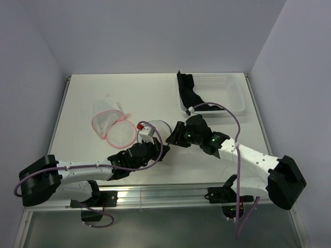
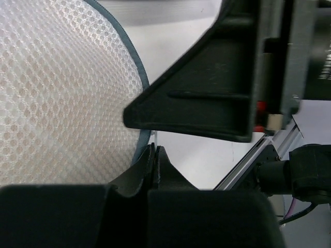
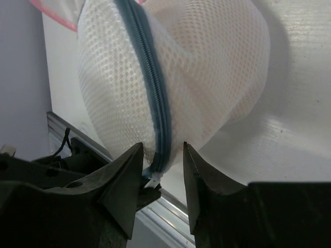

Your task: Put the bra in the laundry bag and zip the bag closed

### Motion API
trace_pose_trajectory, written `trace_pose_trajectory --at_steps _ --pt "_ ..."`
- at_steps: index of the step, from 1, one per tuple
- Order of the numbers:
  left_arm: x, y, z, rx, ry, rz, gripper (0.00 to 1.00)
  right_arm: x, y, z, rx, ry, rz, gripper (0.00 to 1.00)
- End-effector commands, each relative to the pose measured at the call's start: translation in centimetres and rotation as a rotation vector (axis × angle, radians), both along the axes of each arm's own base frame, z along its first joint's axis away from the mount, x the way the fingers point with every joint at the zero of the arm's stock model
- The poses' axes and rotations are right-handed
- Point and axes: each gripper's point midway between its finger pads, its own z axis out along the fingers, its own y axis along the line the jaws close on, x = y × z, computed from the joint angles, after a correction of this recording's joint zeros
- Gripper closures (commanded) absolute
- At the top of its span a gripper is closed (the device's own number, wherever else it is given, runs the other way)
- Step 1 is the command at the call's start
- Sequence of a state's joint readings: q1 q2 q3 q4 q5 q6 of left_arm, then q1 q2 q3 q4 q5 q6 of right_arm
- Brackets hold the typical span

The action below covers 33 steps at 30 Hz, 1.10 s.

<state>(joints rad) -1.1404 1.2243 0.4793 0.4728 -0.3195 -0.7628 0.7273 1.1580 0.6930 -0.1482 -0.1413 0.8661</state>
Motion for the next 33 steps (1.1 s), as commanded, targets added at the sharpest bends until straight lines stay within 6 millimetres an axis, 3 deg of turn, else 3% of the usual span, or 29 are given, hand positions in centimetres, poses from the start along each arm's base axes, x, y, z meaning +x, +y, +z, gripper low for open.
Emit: trace_pose_trajectory --at_steps 1,5,10,15,19,26,33 --pt "0.0 -1.1 3.2 -0.08 -0.052 -0.026 1.0 1.5 1.1 1.2 0.036 -0.036 -0.028 0.57" --pt "-0.1 -0.4 2.8 -0.074 -0.043 -0.016 1.0 2.3 1.4 0.9 0.019 -0.034 -0.039 0.62" --pt "-0.7 1.6 1.5 -0.057 -0.017 0.014 1.0 4.2 1.0 2.0 -0.002 -0.057 -0.062 0.86" --pt "-1.2 4.5 -0.2 -0.039 0.012 0.066 1.0 6.2 0.3 2.2 -0.035 -0.064 -0.072 0.96" --pt "-1.3 6.7 -0.3 -0.049 0.022 0.118 1.0 8.1 0.4 2.8 -0.041 -0.07 -0.068 0.98" --pt "-0.8 10.6 -2.9 -0.011 0.078 0.255 1.0 10.1 0.9 2.5 -0.072 -0.063 -0.03 1.0" --pt "0.3 12.9 -4.8 0.023 0.125 0.376 1.0 10.9 1.2 3.0 -0.069 -0.073 -0.012 1.0"
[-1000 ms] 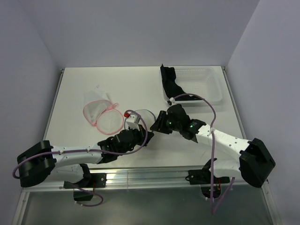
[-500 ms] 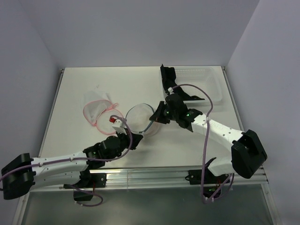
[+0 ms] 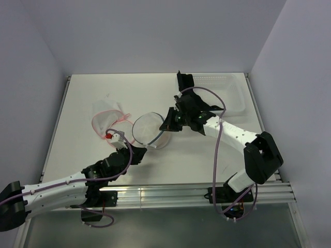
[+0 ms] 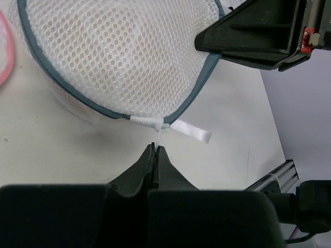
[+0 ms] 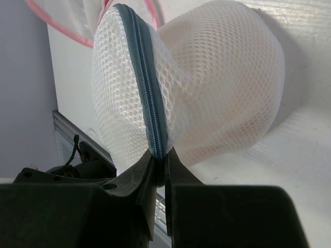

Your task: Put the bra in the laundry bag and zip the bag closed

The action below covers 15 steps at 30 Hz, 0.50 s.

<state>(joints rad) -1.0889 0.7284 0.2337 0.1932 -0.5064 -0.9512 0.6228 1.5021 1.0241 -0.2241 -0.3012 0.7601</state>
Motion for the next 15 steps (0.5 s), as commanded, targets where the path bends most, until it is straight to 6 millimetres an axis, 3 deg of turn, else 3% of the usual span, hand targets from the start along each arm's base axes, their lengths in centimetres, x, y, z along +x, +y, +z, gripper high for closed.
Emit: trace_pose_trajectory --at_steps 1,11,14,15 --pt "0.4 2.9 -3.7 0.116 0.072 0.102 1.0 4.6 -1.8 2.2 -0.041 -0.14 -0.09 1.0" --pt "1.6 3.9 -4.0 0.122 0.093 0.169 1.0 5.7 -0.6 3.0 -0.025 -0.158 -0.037 1.0" --pt "2.1 3.3 -2.7 0.118 0.064 0.154 0.78 6.6 0.4 4.0 0.001 -0.196 -0.007 1.0" --pt "2.2 3.0 -2.0 0.107 0.049 0.147 0.64 7.4 0.9 5.2 0.015 -0.227 -0.005 1.0"
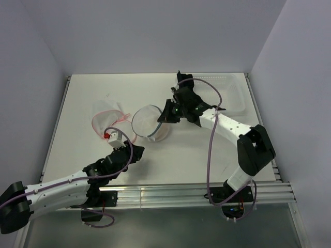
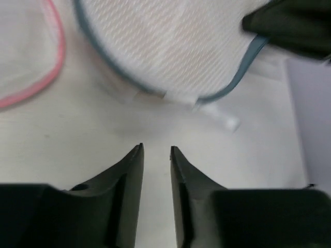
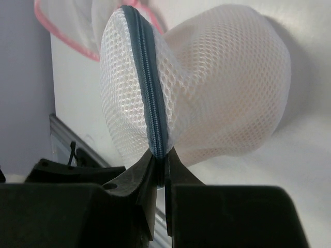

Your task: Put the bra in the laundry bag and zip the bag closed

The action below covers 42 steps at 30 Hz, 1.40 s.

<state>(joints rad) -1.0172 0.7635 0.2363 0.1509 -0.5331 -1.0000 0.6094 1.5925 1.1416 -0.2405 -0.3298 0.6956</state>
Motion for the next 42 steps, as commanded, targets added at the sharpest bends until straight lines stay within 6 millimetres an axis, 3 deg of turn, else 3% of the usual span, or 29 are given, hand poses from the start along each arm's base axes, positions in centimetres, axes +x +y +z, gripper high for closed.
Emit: trace_pose_trajectory --at_steps 1,2,3,5,6,7,9,11,12,13,15,16,18,19,20,24,26,27,31,32,34,36,37,38,39,41,42 --pt "0.6 0.9 0.1 0.085 -0.014 0.027 0.58 5.8 0.0 3.7 0.016 -0.182 -0.05 1.0" --pt "0.9 0.5 1.3 0.072 -0.033 0.023 0.54 6.5 0.3 3.9 0.012 -0.193 -0.044 1.0" --pt "1.0 0.5 1.7 0.079 -0.041 0.021 0.48 7.6 0.9 5.5 0.031 -0.227 -0.044 1.0" --pt "1.2 0.4 3.2 0.065 -0.061 0.027 0.44 9.3 1.6 4.6 0.033 -0.214 -0.048 1.0" --pt "1.2 0.5 3.6 0.066 -0.069 0.026 0.44 10.4 2.2 6.1 0.061 -0.242 -0.05 1.0" --pt "1.2 0.6 4.0 0.064 -0.075 0.026 0.44 11.4 2.7 5.2 0.066 -0.238 -0.048 1.0" --pt "1.2 0.8 5.0 0.054 -0.093 0.032 0.45 13.2 3.4 6.7 0.124 -0.261 -0.058 1.0" --pt "1.1 1.2 5.1 0.071 -0.089 0.039 0.45 15.0 4.3 6.5 0.177 -0.26 -0.073 1.0" --pt "1.1 1.5 5.3 0.065 -0.092 0.043 0.45 16.0 4.8 8.0 0.216 -0.28 -0.077 1.0" --pt "1.0 1.6 5.5 0.061 -0.094 0.045 0.46 17.1 5.0 6.9 0.232 -0.257 -0.075 1.0" --pt "0.8 2.0 5.6 0.05 -0.095 0.048 0.47 19.1 5.8 9.5 0.312 -0.289 -0.092 1.0" --pt "0.7 2.1 5.5 0.048 -0.094 0.049 0.47 20.2 6.0 8.3 0.324 -0.26 -0.101 1.0" --pt "0.5 2.5 5.6 0.047 -0.094 0.052 0.49 21.6 6.3 9.8 0.366 -0.28 -0.108 1.0" --pt "0.5 2.7 5.6 0.048 -0.095 0.057 0.49 22.1 6.3 9.5 0.38 -0.274 -0.113 1.0" --pt "0.4 2.9 5.2 0.061 -0.09 0.059 0.49 22.7 6.0 10.7 0.428 -0.294 -0.122 1.0" --pt "0.3 3.5 5.2 0.067 -0.096 0.069 0.48 23.4 5.2 12.2 0.474 -0.322 -0.148 1.0" --pt "0.2 3.5 5.1 0.067 -0.097 0.065 0.48 23.2 5.0 11.8 0.463 -0.316 -0.149 1.0" --pt "0.2 3.4 5.1 0.061 -0.098 0.065 0.48 23.0 4.7 10.2 0.443 -0.29 -0.16 0.98" --pt "0.3 2.9 4.7 0.061 -0.091 0.052 0.46 22.0 3.6 6.0 0.358 -0.212 -0.205 0.72" --pt "0.3 2.7 4.5 0.064 -0.086 0.044 0.46 21.9 3.2 5.1 0.334 -0.206 -0.213 0.56" --pt "0.3 2.4 4.3 0.062 -0.08 0.036 0.46 21.2 2.4 3.3 0.303 -0.176 -0.231 0.41" --pt "0.2 2.1 4.0 0.061 -0.075 0.024 0.46 20.3 1.6 1.4 0.274 -0.14 -0.249 0.36" --pt "0.2 2.0 3.9 0.057 -0.075 0.023 0.46 20.0 0.9 2.2 0.27 -0.162 -0.267 0.32" --pt "0.2 1.9 3.9 0.053 -0.074 0.021 0.46 19.4 0.2 1.4 0.249 -0.152 -0.28 0.31" --pt "0.2 1.8 3.8 0.053 -0.075 0.017 0.46 18.9 -0.3 3.3 0.26 -0.187 -0.285 0.29" --pt "0.2 1.8 3.7 0.054 -0.074 0.017 0.46 18.2 -1.4 3.8 0.232 -0.21 -0.309 0.28" --pt "0.2 1.7 3.6 0.058 -0.072 0.015 0.46 17.9 -2.0 5.7 0.239 -0.244 -0.316 0.27"
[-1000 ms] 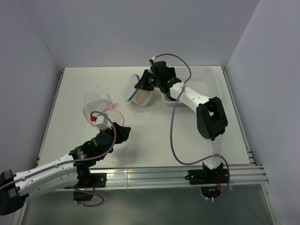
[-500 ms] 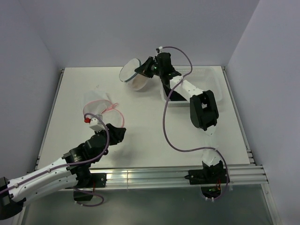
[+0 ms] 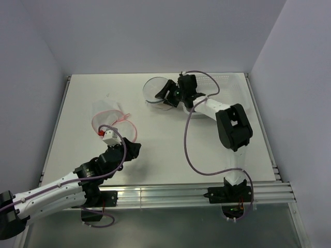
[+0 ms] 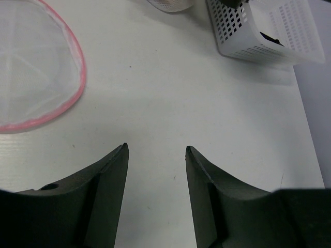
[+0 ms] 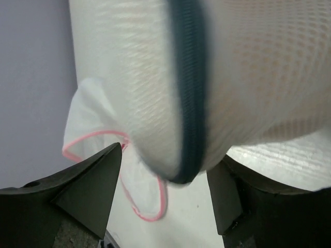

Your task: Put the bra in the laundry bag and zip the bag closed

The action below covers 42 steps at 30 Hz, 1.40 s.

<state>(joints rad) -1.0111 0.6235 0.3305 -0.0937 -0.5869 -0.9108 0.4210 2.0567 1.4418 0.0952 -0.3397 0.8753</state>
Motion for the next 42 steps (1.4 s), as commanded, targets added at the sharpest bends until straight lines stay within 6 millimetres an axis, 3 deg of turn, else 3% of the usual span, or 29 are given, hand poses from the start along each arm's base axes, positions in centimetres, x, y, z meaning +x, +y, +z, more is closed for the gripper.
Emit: trace_pose_trajectory --at_steps 1,3,9,12,15,22,23,24,29,35,42 --pt "0.3 -0.7 1.0 -0.037 -0.026 -0.013 0.46 0.5 -2.3 9.4 0.004 -0.218 -0.07 0.27" --pt "0.3 -0.9 1.1 -0.037 -0.026 -0.017 0.46 -0.1 -3.2 11.2 -0.005 -0.244 -0.089 0.27" --pt "0.4 -0.7 1.0 -0.036 -0.028 -0.011 0.46 0.0 -5.2 12.9 -0.037 -0.269 -0.127 0.25" --pt "0.4 -0.6 1.1 -0.034 -0.03 -0.009 0.46 1.3 -7.8 12.3 -0.141 -0.246 -0.213 0.26" --pt "0.3 -0.4 1.2 -0.032 -0.034 -0.007 0.45 2.4 -10.5 11.5 -0.239 -0.217 -0.294 0.33" --pt "0.2 -0.3 1.6 -0.029 -0.038 -0.009 0.45 4.8 -14.7 10.1 -0.385 -0.199 -0.403 0.34" --pt "0.2 -0.2 1.7 -0.029 -0.039 -0.009 0.45 5.3 -14.8 10.5 -0.386 -0.204 -0.408 0.34" --pt "0.3 -0.3 1.8 -0.028 -0.041 -0.01 0.45 5.6 -15.1 9.2 -0.407 -0.171 -0.406 0.34" --pt "0.3 -0.1 2.1 -0.018 -0.046 -0.007 0.45 7.7 -15.9 8.6 -0.41 -0.153 -0.418 0.35" --pt "0.2 0.6 2.4 -0.016 -0.055 0.002 0.44 10.0 -15.6 5.1 -0.389 -0.097 -0.375 0.35" --pt "0.3 1.0 2.5 -0.001 -0.058 0.011 0.44 11.0 -14.2 2.6 -0.326 -0.072 -0.319 0.37"
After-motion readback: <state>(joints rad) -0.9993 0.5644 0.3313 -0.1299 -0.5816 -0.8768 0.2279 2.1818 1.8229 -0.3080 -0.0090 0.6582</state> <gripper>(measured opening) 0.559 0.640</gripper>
